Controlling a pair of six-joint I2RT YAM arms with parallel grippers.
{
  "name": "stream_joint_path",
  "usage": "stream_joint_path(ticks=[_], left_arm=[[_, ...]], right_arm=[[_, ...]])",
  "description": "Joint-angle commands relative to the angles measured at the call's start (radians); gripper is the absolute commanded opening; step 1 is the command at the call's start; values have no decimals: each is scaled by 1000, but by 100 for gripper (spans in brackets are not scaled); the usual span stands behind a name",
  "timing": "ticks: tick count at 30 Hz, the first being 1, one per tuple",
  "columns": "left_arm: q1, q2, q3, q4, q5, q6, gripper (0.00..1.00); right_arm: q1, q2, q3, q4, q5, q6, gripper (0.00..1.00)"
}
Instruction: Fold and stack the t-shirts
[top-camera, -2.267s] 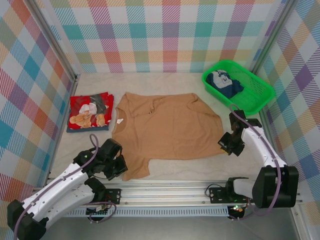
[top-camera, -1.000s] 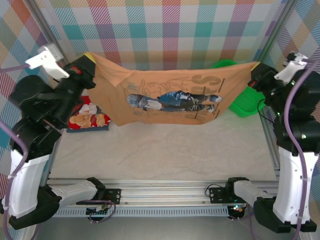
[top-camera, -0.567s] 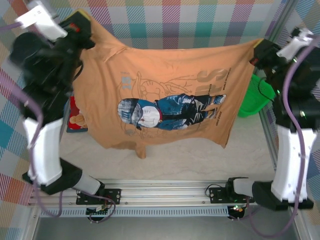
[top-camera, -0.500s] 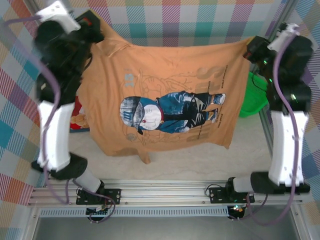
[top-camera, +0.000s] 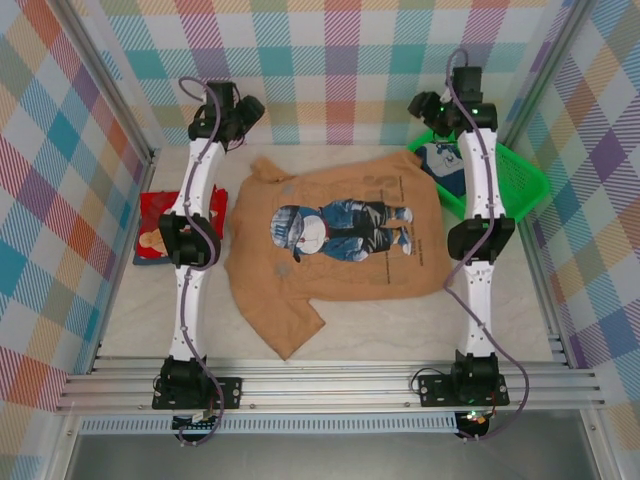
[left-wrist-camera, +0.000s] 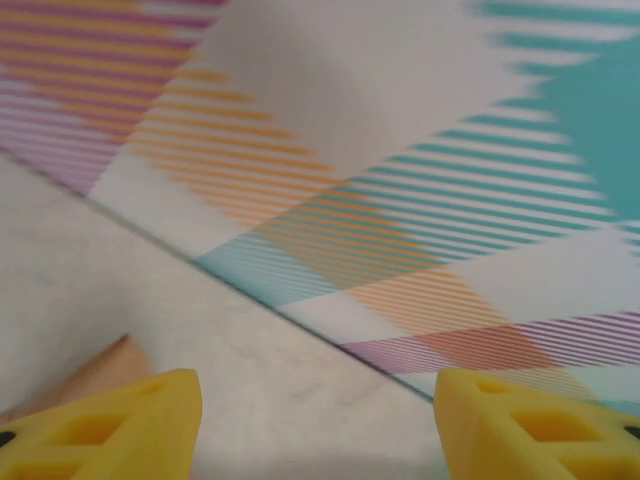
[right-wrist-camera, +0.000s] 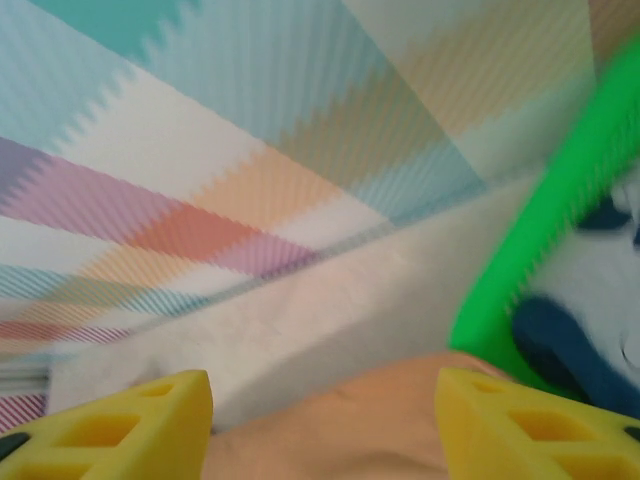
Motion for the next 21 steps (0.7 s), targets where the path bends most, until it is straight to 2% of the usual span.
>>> stream_joint_path(ticks=[1, 4, 8, 12, 17, 21], left_arm=[[-4, -111, 62, -94, 23, -23, 61], [-56, -231, -91, -183, 3, 1, 57], [-135, -512, -608, -95, -7, -42, 54], [-165, -785, -1119, 14, 28, -127, 50], [-215, -994, -1551, 67, 101, -206, 45], [-257, -1017, -1739, 97, 134, -251, 45]], right_arm=[[23, -163, -154, -73, -7, -46, 60], [48, -399, -564, 120, 3, -64, 60], [51, -646, -992, 262, 16, 3, 56], [53, -889, -1424, 413, 1, 61, 52], [65, -1053, -1776, 405, -19, 103, 44], [69, -1098, -1962, 363, -9, 169, 41]])
